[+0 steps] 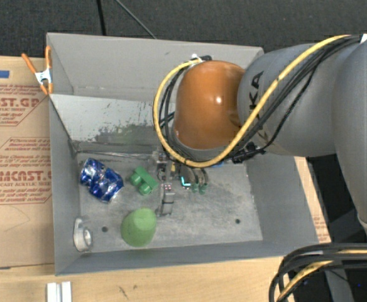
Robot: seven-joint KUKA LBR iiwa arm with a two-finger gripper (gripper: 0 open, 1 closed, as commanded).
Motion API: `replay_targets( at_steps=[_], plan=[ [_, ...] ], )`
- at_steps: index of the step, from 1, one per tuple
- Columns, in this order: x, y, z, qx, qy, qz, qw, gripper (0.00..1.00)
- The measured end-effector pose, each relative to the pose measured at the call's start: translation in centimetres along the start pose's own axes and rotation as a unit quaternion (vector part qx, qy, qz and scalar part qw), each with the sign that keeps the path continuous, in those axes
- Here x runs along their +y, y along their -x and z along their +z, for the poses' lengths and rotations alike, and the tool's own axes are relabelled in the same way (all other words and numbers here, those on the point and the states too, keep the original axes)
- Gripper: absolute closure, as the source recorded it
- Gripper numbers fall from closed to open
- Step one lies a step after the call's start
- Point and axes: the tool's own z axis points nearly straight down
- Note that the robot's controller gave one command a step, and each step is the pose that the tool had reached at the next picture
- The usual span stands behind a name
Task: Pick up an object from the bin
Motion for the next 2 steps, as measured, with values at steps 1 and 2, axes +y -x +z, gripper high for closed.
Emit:
replay_targets(
  at_steps=[1,2],
  plan=[
    [1.0,-2.4,9.1,-0.0019,-0.003,-0.18,0.9836,0.0],
    [2.6,-3.6,9.0,-0.011,-0.004,-0.078,0.9969,0.0]
  ],
)
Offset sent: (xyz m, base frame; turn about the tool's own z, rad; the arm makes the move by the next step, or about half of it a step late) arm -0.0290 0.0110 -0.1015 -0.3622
